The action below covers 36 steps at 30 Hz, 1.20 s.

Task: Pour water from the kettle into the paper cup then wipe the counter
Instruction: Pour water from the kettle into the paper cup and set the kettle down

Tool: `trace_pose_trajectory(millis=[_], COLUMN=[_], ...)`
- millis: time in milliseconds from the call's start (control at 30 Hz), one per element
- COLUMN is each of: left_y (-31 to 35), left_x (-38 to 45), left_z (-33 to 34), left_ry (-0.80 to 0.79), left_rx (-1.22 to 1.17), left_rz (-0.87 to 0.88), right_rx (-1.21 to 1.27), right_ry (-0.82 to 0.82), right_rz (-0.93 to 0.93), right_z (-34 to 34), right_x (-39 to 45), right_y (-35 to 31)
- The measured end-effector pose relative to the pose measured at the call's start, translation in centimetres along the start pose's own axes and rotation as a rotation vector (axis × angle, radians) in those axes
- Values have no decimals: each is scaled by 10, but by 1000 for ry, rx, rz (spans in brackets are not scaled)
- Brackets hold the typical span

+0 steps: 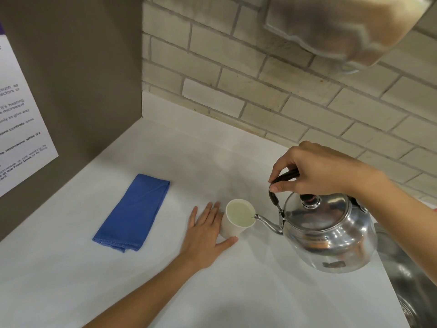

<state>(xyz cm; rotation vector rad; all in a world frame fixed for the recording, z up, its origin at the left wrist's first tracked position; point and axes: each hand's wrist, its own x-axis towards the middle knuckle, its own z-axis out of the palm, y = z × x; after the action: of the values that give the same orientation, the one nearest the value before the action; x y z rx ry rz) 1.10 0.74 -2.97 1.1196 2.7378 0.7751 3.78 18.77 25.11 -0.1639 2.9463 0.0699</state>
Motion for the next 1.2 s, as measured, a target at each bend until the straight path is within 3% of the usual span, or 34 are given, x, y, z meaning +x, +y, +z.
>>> trace_pose_trajectory(millis=[300,600,1200], left_y=[0,-1,-1], left_x=[-1,-1,-1], left_z=[0,3,1], left_ry=[6,32,42], left_rx=[1,21,-6], left_rz=[-3,-1,-5], right_rx=[207,498,579], right_ry=[82,260,416], right_rz=[41,252,573], right_z=[10,46,71], right_x=[-14,-54,-25], right_y=[24,68,153])
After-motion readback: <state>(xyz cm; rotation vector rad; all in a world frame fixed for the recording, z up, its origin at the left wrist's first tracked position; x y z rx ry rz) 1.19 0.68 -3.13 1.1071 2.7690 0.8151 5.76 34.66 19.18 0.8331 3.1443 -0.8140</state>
